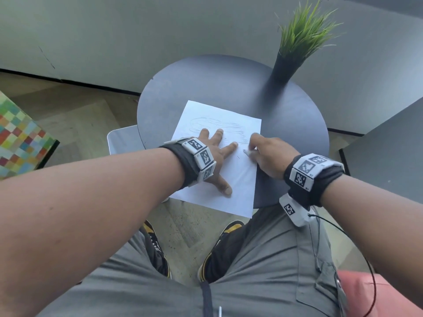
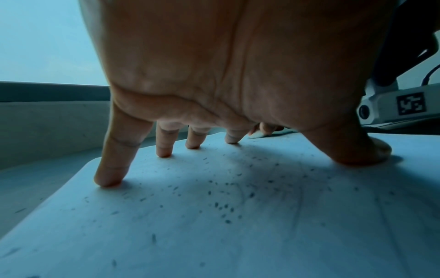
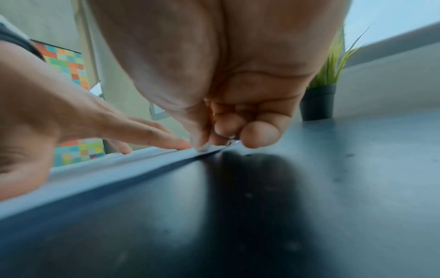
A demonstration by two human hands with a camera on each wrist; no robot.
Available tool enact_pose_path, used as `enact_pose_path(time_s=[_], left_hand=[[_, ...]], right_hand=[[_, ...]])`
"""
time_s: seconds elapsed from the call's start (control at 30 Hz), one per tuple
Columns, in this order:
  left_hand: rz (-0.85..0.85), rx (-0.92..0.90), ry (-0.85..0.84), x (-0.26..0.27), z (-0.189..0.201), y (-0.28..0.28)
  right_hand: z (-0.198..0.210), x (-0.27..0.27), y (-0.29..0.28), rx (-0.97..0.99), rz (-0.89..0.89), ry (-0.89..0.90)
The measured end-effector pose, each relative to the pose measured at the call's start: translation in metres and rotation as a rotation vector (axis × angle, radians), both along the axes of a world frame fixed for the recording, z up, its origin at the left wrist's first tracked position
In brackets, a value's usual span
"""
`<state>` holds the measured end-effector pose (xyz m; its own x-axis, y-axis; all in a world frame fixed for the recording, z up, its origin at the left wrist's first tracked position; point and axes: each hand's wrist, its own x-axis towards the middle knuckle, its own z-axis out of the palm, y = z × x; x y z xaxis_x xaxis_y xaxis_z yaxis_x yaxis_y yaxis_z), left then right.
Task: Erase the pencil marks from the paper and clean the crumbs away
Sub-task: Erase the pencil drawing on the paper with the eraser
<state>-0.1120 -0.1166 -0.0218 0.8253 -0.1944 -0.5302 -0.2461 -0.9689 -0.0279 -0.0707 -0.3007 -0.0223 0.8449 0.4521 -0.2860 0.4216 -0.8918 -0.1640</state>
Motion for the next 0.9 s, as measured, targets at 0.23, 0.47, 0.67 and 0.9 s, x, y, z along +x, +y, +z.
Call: enact_pose_path(time_s=[0.23,0.47,0.67,0.9], left_hand=[[-0.001,-0.016,0.0,0.001,-0.002,0.0],[-0.001,-0.002,-0.003,0.0,-0.002,-0.001],[0.008,-0.005,0.016,0.001,-0.002,0.0],[0.011,0.002,0.042,0.001,0.0,-0.006]], right_hand=[[0.0,-0.014,0.004,0.014,0.188,0.08],[-0.002,-0.029,0.0,-0.019,0.305,0.152],[0.001,-0.017,-0.007,0.03,0.1,0.054],[-0.001,-0.012,-0.013,0.01,0.068,0.034]])
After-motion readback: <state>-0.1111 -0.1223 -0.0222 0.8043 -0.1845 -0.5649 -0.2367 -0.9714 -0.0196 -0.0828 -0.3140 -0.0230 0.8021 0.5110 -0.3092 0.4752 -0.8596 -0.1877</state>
